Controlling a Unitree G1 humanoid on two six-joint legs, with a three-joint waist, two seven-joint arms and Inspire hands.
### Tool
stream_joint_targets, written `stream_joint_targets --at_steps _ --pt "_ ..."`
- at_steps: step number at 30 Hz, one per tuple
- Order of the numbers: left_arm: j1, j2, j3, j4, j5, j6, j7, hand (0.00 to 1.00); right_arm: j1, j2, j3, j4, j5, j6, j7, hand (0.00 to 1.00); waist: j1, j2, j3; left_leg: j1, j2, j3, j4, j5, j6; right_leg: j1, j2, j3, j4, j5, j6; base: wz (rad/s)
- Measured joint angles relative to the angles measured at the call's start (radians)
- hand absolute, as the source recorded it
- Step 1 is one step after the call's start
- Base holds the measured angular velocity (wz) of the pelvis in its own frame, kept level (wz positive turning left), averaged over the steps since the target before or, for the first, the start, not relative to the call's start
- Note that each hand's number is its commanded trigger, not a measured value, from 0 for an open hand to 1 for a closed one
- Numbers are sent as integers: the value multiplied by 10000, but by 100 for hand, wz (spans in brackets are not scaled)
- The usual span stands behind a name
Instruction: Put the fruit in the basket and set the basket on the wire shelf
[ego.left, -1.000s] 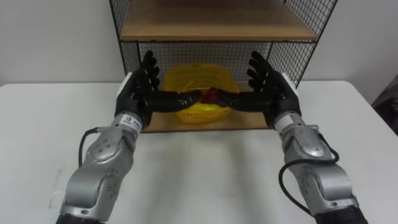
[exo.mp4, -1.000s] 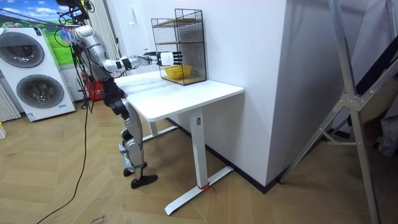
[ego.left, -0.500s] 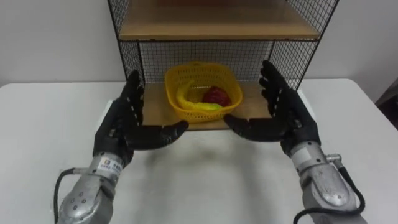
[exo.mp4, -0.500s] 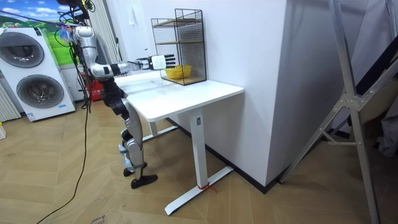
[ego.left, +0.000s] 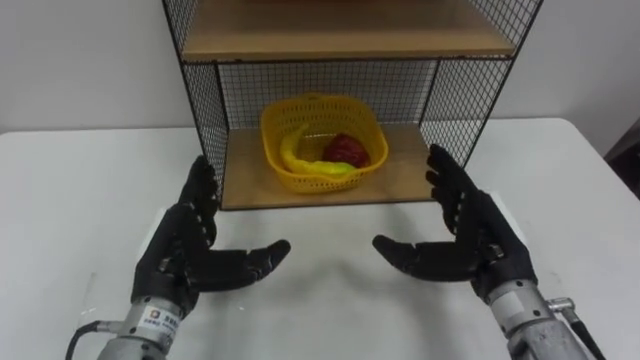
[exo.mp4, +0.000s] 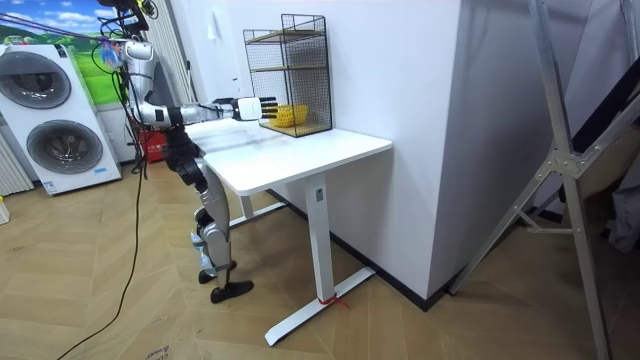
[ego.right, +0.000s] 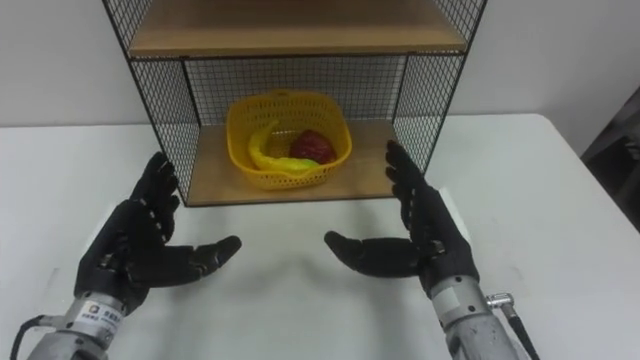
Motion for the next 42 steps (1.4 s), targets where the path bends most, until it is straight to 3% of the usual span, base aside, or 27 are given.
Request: stream_joint_targets --at_steps 5,10,14,19,21,25,28,29,32,34,35,37,41,42 --pt "218 -37 943 -130 -11 -521 17 0 533 2 -568 -113 -126 -613 -641 0 46 32 -14 -26 0 -1 -25 25 9 -21 9 -3 -46 7 -9 0" --pt "225 -46 1606 -588 -17 -963 314 0 923 11 -847 -408 -138 -855 -1215 0 63 129 -66 -68 0 -2 -21 14 -11 -85 7 -3 14 7 -8 0" --pt "215 -307 2450 -1006 12 -1514 793 0 1060 15 -1314 -636 -217 -1236 -1683 0 102 252 -132 -23 -1 2 -43 17 -17 -75 12 18 67 4 -6 0" --pt "214 -427 3800 -1355 -7 -2098 2295 0 1054 16 -2299 -959 -666 -1695 -3003 0 311 210 -119 13 -2 -71 -105 53 -69 -49 28 -19 47 -5 -15 4" --pt "204 -407 4312 -1476 -118 -2232 2863 0 1004 9 -2771 -1193 -886 -1714 -3634 0 363 228 -105 -16 -10 -131 -115 70 -78 -59 19 -89 44 -9 -16 10" --pt "244 -380 6129 -1806 -420 -2511 4575 0 780 -155 -4364 -1662 -679 -1934 -5349 0 453 138 -5 -33 -41 -135 -168 100 -109 -193 -9 -97 55 -135 -54 0" --pt "249 -52 7610 -1809 -978 -2669 6104 0 690 -607 -5671 -1646 -81 -2129 -6784 0 628 146 12 -114 -43 -84 -161 106 -121 -359 -4 9 103 -238 -62 -4" --pt "330 185 8280 -1808 -1328 -2740 6665 0 720 -640 -6225 -1591 195 -2278 -7306 0 650 112 -10 -185 -35 -89 -167 114 -134 -430 -9 -2 101 -280 -29 -4" --pt "759 619 9443 -1544 -2351 -2981 7914 0 941 -654 -7227 -1059 1578 -2548 -8414 0 635 96 0 -191 -31 -96 -185 125 -144 -447 -23 -5 89 -251 -74 1" --pt "1128 799 9635 -595 -2675 -3120 8402 0 1188 -655 -7430 -9 2185 -2553 -8715 0 595 93 -27 -267 -39 -173 -160 124 -145 -430 -83 -94 76 -254 -72 8" --pt "1331 970 9627 433 -3058 -3063 8616 0 1474 -668 -7522 841 2933 -2506 -8762 0 595 151 -81 -309 -46 -215 -150 124 -145 -430 -114 -170 62 -257 -77 12" --pt "1585 1085 9576 2273 -3966 -2976 8850 0 1704 -686 -7534 2549 4139 -2393 -8813 0 607 215 -116 -366 -46 -217 -149 125 -146 -467 -135 -253 39 -248 -92 4" --pt "1586 1104 9456 6245 -6451 -2783 9258 0 1782 -675 -7536 6884 7088 -2098 -8877 0 601 330 -162 -430 -55 -202 -143 123 -155 -584 -162 -245 150 -410 -87 2" --pt "1584 1104 9461 6742 -6786 -2775 9265 0 1779 -676 -7553 7460 7538 -2096 -8867 0 596 328 -173 -450 -55 -206 -139 123 -156 -605 -163 -248 161 -442 -72 0"
